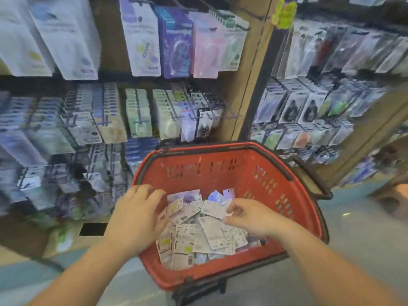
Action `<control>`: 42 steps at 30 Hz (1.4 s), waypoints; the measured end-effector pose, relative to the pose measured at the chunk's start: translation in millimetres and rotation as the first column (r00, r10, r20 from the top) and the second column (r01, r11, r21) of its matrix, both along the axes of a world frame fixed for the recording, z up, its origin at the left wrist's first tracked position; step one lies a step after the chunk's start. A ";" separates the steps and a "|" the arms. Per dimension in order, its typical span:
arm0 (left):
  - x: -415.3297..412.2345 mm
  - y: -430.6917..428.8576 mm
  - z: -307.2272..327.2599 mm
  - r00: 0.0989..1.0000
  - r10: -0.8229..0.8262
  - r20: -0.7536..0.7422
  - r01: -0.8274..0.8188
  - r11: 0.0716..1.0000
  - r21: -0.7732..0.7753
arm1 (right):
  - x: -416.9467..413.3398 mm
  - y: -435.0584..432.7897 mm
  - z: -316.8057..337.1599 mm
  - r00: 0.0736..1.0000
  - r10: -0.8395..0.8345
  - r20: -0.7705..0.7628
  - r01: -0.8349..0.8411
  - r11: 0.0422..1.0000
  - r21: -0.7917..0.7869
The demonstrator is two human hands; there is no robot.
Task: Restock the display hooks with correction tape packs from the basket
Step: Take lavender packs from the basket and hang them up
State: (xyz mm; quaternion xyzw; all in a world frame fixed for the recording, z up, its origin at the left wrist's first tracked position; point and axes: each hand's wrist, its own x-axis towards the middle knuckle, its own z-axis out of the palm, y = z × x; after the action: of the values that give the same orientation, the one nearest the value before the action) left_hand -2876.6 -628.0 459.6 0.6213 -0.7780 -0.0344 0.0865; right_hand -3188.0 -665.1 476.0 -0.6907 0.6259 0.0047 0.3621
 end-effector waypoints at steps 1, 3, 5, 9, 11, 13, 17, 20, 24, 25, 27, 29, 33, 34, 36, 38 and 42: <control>2.7 1.2 -2.0 0.999 0.032 0.000 -0.032 0.999 0.007 | 0.8 -8.0 -3.4 1.000 0.031 -0.003 -0.031 0.999 0.010; 10.3 1.1 -7.6 0.996 0.090 -0.028 -0.090 0.996 0.012 | 4.3 -23.5 -12.1 0.996 0.087 -0.007 -0.087 0.996 0.034; 16.2 -0.9 -13.9 0.987 0.131 -0.094 -0.130 0.991 0.024 | 9.5 -36.2 -21.9 0.994 0.113 0.013 -0.113 0.992 0.062; 19.8 -3.2 -24.0 0.955 0.157 -0.251 -0.155 0.987 0.029 | 23.1 -55.8 -41.9 0.992 0.126 0.022 -0.128 0.989 0.076; 20.2 -1.9 -28.0 0.942 0.163 -0.292 -0.159 0.987 0.038 | 30.8 -65.0 -50.0 0.985 0.174 0.010 -0.174 0.981 0.083; 20.9 -2.0 -32.3 0.922 0.170 -0.349 -0.160 0.985 0.056 | 40.1 -75.9 -57.5 0.972 0.234 -0.007 -0.232 0.968 0.094; 20.2 -2.1 -33.3 0.904 0.182 -0.386 -0.164 0.983 0.078 | 69.3 -103.0 -76.2 0.934 0.357 -0.017 -0.354 0.931 0.092; 15.5 1.0 -28.8 0.923 0.199 -0.331 -0.185 0.980 0.073 | 93.7 -124.1 -99.3 0.877 0.481 -0.022 -0.478 0.876 0.066; 9.1 8.5 -29.9 0.891 0.266 -0.368 -0.245 0.964 0.104 | 111.5 -148.9 -130.2 0.798 0.600 -0.050 -0.596 0.800 0.071; 8.0 9.9 -30.5 0.867 0.288 -0.407 -0.260 0.958 0.123 | 113.4 -154.3 -137.8 0.776 0.626 -0.076 -0.623 0.780 0.063; 7.4 12.0 -31.5 0.819 0.325 -0.473 -0.274 0.946 0.175 | 116.4 -162.8 -150.6 0.726 0.674 -0.132 -0.678 0.734 0.020; 8.0 12.5 -32.5 0.811 0.336 -0.478 -0.277 0.941 0.192 | 118.5 -168.0 -161.4 0.686 0.709 -0.163 -0.721 0.693 -0.019; 7.2 12.3 -32.1 0.814 0.350 -0.463 -0.290 0.936 0.199 | 115.5 -167.7 -166.4 0.731 0.668 -0.136 -0.682 0.715 -0.155; 6.8 11.8 -31.5 0.827 0.349 -0.440 -0.293 0.937 0.192 | 113.3 -166.2 -162.8 0.755 0.649 -0.092 -0.652 0.729 -0.211; 4.9 11.8 -29.6 0.856 0.351 -0.379 -0.306 0.936 0.174 | 106.1 -163.7 -151.6 0.792 0.610 0.025 -0.577 0.761 -0.296; 0.0 10.9 -23.7 0.898 0.348 -0.270 -0.325 0.937 0.129 | 94.6 -161.5 -132.5 0.800 0.589 0.112 -0.530 0.782 -0.328; -28.0 -4.7 -8.5 0.924 0.337 -0.183 -0.352 0.934 -0.058 | 65.5 -153.7 -74.0 0.767 0.592 0.249 -0.499 0.793 -0.349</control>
State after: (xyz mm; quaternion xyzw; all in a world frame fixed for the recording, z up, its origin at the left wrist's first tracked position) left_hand -2904.6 -632.8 451.1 0.7388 -0.6471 -0.0364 0.1849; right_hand -3122.5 -818.8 402.0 -0.8748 0.3172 -0.0935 0.3540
